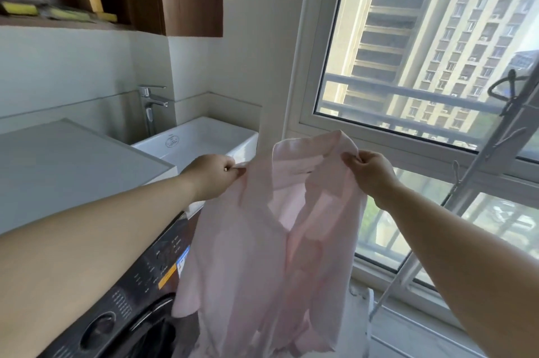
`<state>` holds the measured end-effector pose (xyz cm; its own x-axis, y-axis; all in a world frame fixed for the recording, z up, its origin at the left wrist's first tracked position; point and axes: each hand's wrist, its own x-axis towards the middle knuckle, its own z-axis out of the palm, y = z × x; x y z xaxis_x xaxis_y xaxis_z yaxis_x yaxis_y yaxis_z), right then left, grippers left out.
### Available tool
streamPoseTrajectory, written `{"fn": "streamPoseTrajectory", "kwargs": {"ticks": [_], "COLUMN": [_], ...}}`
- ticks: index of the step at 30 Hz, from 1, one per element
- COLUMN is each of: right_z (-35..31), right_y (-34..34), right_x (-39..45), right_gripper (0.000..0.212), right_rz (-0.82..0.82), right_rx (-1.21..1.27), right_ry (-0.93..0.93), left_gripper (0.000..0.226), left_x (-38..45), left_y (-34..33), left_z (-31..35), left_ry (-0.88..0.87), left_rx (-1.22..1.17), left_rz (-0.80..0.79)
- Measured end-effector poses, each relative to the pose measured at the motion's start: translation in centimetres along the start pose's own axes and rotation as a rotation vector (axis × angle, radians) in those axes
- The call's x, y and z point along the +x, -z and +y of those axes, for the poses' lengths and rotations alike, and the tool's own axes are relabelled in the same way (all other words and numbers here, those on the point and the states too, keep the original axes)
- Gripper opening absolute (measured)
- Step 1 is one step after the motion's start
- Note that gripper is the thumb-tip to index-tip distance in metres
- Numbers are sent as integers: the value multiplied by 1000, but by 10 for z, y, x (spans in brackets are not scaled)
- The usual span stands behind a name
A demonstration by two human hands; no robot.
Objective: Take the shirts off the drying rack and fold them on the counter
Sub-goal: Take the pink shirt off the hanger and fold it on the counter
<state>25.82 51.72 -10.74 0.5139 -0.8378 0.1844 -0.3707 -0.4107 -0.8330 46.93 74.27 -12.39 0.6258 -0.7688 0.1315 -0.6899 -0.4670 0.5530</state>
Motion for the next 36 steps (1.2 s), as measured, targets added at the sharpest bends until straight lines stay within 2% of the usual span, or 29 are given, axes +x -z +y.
{"fn": "streamPoseTrajectory", "kwargs": {"ticks": [3,4,6,8,10,12,14,16,19,21,23,26,28,31,33,34,36], "right_z": [17,23,28,32,38,43,47,52,61,60,53,48,51,55,53,52,49], "right_y": [12,18,24,29,32,34,36,37,35,33,30,27,27,23,20,19,18], "right_x": [3,4,5,7,11,13,15,19,24,23,23,26,31,39,42,43,43], "right_gripper": [33,34,34,30,31,36,41,44,45,38,26,18,21,34,39,39,40], "right_rz": [-30,-32,-31,-15,12,33,47,37,-37,-126,-233,-317,-267,-75,-4,4,16], "right_rx": [-65,-60,0,70,78,-19,-138,-179,-87,-3,30,-10,-50,-56,-48,-50,-66], "right_ry": [-42,-59,-64,-63,-38,5,14,-19,-55,-59,-42,-16,-18,-48,-74,-78,-72], "left_gripper": [56,53,55,52,52,50,51,45,43,43,39,49,55,67,56,48,35], "left_x": [1,2,4,6,6,5,6,8,12,14,17,29,37,34,27,25,24], "left_y": [-9,-14,-21,-25,-27,-29,-34,-39,-50,-56,-59,-56,-50,-48,-51,-54,-56], "left_z": [10,18,29,39,47,57,66,71,70,74,83,81,70,62,63,63,64], "left_ry": [70,66,53,35,9,11,-9,-44,-92,-40,48,166,215,166,67,28,15], "left_rx": [-407,-477,-469,-318,-56,294,500,396,-110,-432,-572,-515,-527,-504,-313,-216,-119], "left_rz": [-89,-101,-80,-25,-7,-44,-72,-96,-100,-54,-13,145,199,-7,-209,-259,-213]}}
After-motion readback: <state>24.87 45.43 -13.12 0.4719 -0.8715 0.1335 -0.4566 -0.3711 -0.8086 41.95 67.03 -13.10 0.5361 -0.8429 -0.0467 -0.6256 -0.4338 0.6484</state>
